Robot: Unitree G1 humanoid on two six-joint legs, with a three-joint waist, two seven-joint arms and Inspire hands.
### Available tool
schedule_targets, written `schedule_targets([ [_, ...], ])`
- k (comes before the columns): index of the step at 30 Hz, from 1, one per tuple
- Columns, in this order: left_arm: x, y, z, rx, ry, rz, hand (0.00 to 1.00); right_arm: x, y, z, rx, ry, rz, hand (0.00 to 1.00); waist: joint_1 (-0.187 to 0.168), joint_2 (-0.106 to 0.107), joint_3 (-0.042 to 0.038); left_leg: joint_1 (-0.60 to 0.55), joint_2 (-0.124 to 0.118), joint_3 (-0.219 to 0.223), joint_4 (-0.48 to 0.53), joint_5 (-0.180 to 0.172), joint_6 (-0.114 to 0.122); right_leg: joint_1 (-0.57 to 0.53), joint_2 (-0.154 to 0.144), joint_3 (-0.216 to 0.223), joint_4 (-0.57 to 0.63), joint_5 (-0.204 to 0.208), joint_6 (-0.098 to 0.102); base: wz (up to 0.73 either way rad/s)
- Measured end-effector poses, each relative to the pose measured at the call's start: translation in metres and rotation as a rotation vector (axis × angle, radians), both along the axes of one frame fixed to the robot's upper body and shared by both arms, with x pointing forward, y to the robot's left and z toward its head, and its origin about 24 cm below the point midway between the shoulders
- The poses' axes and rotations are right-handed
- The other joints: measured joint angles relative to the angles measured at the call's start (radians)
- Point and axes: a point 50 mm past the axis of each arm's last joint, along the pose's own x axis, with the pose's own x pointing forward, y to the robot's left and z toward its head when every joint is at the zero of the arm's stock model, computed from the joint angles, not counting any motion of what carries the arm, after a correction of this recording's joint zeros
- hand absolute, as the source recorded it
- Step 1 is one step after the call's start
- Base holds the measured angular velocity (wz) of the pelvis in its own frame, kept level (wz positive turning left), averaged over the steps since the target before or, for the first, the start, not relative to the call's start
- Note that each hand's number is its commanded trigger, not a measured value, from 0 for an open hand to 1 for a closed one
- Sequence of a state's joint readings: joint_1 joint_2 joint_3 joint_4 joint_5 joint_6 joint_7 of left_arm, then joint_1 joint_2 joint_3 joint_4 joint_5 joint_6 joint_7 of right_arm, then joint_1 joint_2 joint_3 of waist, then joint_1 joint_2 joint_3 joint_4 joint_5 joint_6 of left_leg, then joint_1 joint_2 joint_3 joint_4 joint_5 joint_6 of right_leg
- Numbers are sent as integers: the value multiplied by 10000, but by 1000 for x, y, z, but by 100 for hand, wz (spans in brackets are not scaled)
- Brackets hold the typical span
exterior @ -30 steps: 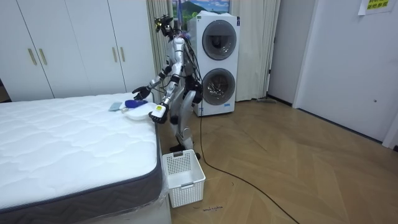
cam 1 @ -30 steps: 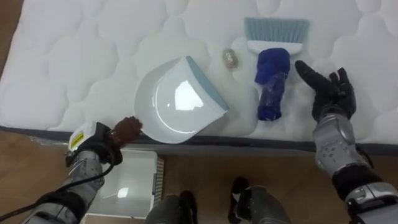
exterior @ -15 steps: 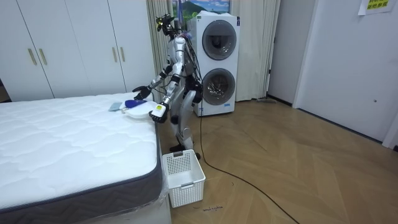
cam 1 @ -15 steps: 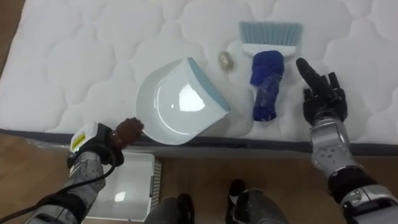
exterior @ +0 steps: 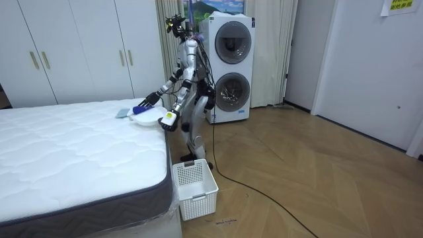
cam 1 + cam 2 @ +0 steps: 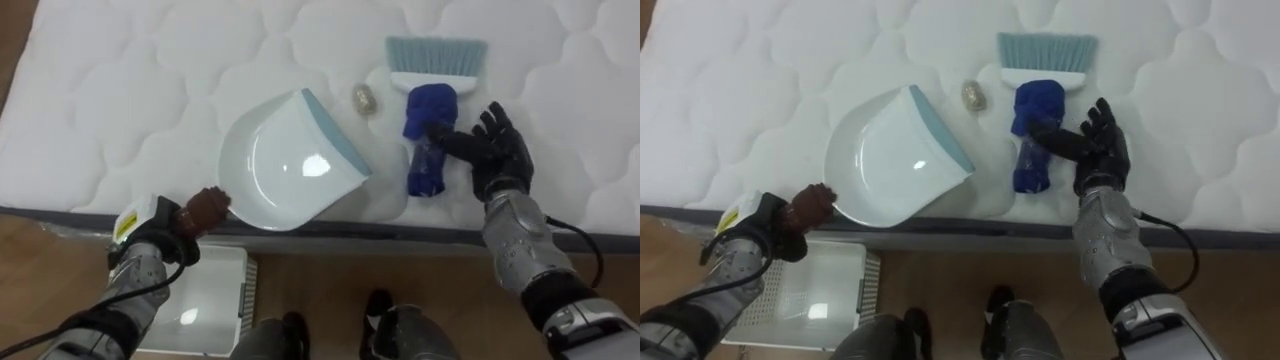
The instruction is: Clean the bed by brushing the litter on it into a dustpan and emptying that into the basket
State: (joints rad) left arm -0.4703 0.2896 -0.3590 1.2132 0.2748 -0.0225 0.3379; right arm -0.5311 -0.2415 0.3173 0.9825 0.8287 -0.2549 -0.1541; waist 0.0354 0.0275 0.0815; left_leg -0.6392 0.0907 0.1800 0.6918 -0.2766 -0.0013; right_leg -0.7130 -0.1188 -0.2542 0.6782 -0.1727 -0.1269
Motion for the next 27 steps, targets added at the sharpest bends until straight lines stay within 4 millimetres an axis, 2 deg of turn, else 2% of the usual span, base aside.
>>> schedule_targets([
  [9,0,-2,-2,-198,384,-190,100,-1,0,-3,-2036,432,658,0,267,-12,-6,-177,20,-48,36,-15,17,-118,12,-84,-33,0,3,2],
  [17,7,-4,4,-177,205,-198,100,-1,-7,-3,-3861,809,1188,0,514,140,67,-222,16,-51,33,-18,20,-172,-2,-100,-35,-3,5,0],
  [19,8,-5,4,-186,171,-224,100,0,-7,-3,-4168,897,1307,0,519,180,64,-233,11,-49,33,-14,17,-185,-3,-93,-28,0,1,0],
  [20,8,-5,5,-186,164,-229,100,1,-7,-3,-4341,939,1397,11,521,191,63,-236,13,-50,34,-10,13,-185,-1,-91,-20,0,0,0],
  [21,8,-5,5,-185,165,-228,100,1,-7,-3,-4472,961,1460,72,522,205,67,-243,14,-52,35,-8,9,-185,0,-94,-21,0,0,0],
  [22,8,-5,4,-192,213,-222,100,2,-7,-2,-4725,1027,1551,100,525,242,67,-295,25,-59,50,-7,6,-186,4,-108,-23,2,-2,0],
  [27,7,-5,3,-188,596,-130,100,4,-15,-1,-5987,1375,1478,100,540,343,51,-318,20,-157,150,-8,9,-183,-5,-170,1,4,1,2],
])
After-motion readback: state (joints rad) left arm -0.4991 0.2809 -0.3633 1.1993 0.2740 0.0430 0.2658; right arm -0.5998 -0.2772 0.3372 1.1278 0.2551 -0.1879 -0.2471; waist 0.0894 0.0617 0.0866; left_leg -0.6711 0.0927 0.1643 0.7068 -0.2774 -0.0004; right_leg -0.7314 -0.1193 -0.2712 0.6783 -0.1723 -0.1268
